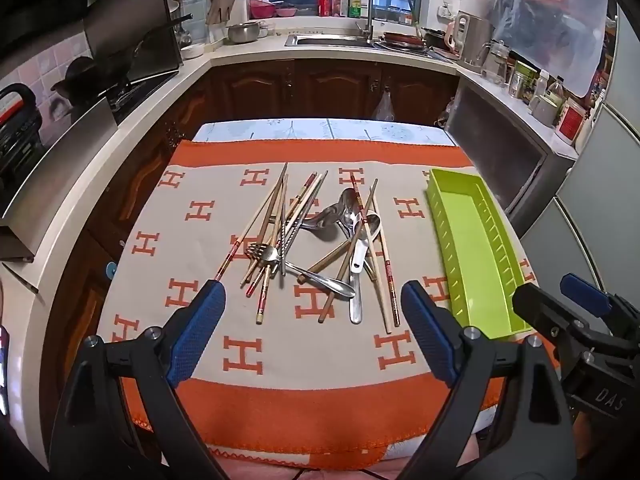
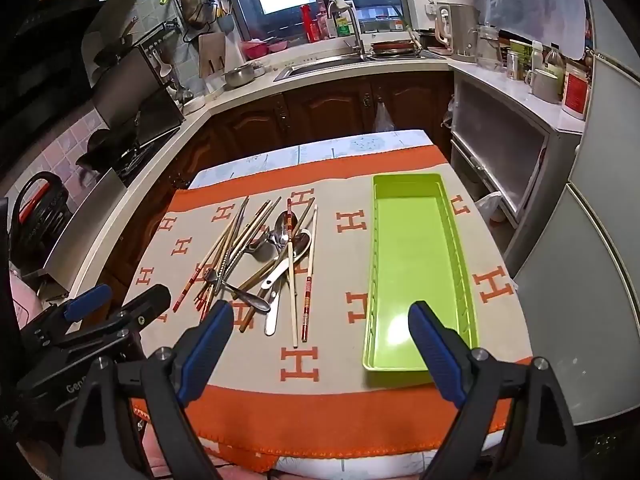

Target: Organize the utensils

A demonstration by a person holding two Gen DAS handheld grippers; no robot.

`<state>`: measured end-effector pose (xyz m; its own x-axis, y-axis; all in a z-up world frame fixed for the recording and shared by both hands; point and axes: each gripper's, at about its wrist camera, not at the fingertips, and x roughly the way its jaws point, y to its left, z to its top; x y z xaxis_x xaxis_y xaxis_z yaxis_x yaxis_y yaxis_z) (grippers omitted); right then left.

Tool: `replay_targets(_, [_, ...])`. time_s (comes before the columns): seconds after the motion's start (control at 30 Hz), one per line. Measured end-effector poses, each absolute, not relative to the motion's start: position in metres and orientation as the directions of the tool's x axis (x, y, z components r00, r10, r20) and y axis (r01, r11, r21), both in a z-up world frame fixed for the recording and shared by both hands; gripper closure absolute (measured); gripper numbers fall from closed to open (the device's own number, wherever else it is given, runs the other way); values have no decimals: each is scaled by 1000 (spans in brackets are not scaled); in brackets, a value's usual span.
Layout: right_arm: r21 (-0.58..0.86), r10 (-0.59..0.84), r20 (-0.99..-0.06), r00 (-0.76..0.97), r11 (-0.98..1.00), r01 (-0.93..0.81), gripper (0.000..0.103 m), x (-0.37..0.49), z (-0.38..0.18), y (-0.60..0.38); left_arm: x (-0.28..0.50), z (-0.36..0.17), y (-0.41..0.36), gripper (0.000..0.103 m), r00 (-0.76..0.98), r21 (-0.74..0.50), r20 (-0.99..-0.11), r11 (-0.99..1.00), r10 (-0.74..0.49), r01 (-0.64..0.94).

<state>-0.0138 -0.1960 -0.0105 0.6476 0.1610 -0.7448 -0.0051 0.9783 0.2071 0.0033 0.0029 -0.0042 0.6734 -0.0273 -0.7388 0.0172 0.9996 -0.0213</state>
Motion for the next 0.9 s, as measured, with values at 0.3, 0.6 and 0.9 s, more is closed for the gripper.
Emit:
replay_targets(0.3, [208,172,-745,645,978,-20,14,-13,-11,-191,3,-4,5,16,659,-16,-752,1000,-10,-3])
replay_targets(0.6, [219,186,-745,641,975,-30,16,-12,-11,-190,2,-3,5,28,661,-34,-750,999,-37,17])
replay_targets(0.9, [229,182,-765,617,973,-3,17,-10,-17,-191,-2,-3,-2,30,662,-27,-746,997,-70,75])
